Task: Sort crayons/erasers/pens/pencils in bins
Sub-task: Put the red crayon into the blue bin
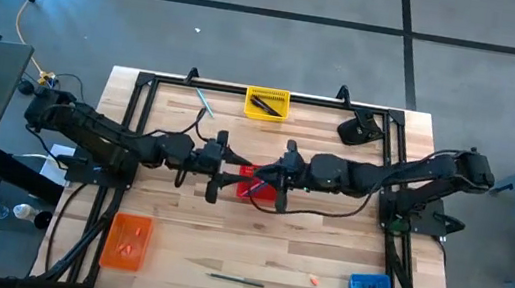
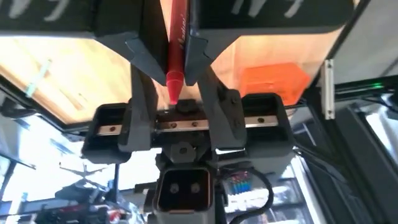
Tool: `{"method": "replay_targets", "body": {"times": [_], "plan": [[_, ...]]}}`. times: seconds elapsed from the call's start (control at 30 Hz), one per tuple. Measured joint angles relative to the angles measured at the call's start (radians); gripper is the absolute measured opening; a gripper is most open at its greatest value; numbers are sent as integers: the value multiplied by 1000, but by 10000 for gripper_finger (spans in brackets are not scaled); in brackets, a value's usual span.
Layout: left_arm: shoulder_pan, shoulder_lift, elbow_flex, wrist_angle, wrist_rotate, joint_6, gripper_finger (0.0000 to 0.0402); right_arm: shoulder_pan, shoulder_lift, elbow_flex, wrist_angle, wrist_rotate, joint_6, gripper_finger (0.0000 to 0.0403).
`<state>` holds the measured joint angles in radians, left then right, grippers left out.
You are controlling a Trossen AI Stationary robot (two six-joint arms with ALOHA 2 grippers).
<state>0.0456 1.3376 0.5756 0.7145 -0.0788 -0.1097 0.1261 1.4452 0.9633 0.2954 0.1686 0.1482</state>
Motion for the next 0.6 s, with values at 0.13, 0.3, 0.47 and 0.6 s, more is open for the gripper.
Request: {"method": "replay_targets", "body": {"times": [0.13, 0.3, 0.47, 0.6], "plan": [[0, -1, -46, 25, 0, 5, 175, 0, 0, 35, -78, 31, 5, 18], [7, -1, -115, 105, -21, 35, 175, 13, -1, 106, -349, 46, 107, 18], [35, -1, -176, 189, -65, 25, 175, 82, -1, 201, -786, 56, 390, 18], [67, -1, -207, 220, -73, 10, 174, 190, -1, 228, -1121, -12, 755, 18]]}}
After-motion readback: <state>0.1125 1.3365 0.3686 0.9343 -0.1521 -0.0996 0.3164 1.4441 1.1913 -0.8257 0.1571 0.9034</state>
